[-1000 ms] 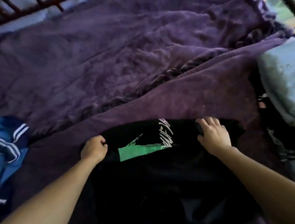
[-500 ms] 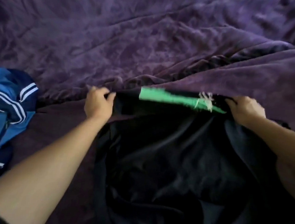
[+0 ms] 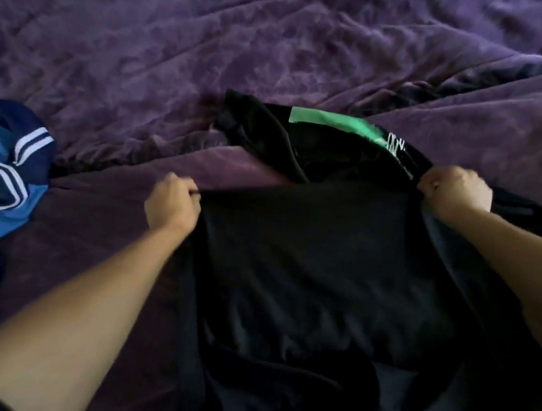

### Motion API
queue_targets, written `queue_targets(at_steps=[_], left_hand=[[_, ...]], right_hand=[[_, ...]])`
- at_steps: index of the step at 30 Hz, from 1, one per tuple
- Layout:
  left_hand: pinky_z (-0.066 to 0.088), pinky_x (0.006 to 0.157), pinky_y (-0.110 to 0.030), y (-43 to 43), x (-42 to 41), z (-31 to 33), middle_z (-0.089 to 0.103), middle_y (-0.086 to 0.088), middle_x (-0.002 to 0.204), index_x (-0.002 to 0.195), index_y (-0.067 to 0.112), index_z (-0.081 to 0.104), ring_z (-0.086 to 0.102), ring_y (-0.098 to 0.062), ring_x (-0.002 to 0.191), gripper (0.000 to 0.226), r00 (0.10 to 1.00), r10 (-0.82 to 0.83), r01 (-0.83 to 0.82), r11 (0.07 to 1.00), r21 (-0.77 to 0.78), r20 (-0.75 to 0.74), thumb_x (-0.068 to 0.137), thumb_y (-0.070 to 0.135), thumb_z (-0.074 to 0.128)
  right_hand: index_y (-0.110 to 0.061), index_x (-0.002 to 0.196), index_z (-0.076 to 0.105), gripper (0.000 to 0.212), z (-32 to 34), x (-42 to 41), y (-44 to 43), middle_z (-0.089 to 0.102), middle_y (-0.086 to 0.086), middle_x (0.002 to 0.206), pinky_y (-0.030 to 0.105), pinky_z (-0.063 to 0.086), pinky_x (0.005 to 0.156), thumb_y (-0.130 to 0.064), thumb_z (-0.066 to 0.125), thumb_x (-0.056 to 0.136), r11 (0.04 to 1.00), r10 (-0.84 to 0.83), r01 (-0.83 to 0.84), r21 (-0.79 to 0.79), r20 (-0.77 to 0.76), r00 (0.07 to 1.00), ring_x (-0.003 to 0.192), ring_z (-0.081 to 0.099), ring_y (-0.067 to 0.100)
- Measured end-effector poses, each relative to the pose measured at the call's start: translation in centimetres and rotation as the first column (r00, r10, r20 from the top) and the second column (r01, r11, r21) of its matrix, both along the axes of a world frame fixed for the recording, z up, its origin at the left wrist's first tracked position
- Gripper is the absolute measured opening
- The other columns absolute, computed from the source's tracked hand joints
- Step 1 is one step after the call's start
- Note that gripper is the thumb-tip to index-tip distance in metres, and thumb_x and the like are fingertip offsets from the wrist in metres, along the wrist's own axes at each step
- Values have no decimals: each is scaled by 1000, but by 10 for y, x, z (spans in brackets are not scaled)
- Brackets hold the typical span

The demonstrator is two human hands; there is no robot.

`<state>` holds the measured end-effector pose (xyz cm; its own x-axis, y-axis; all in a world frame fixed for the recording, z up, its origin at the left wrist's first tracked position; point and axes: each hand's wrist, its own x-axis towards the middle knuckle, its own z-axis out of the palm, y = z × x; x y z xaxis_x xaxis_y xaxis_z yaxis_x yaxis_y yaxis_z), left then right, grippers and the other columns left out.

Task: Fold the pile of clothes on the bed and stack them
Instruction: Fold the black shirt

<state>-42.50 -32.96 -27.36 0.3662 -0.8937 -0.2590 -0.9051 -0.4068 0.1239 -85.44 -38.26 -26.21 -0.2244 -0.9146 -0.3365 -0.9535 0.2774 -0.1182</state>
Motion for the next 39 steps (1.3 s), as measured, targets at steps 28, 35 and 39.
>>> queue_targets(at_steps=[28,35,39], left_hand=[[51,79,-35,260,-48,26,70,-14,95,86,15,68,64,-33,94,13,862,371,-307,924,228,-345,79,24,75],[47,80,-46,357,30,48,64,-23,105,100,7,59,57,-41,102,18,894,434,-431,901,46,-110,85,12,67],[48,77,-45,381,11,56,68,-18,98,98,9,63,61,-38,96,17,933,300,-326,938,-119,-197,82,9,68]], right_hand=[[-21,131,52,54,4,-21,359,57,16,130,43,46,93,-24,70,81,861,-475,439,257,100,874,113,55,39],[-23,114,63,36,32,-27,389,57,10,113,41,46,82,-11,55,81,956,-294,294,15,87,952,106,54,36],[-18,99,70,28,45,19,414,64,3,101,36,53,68,-8,69,73,924,303,-253,-286,144,942,98,60,29]])
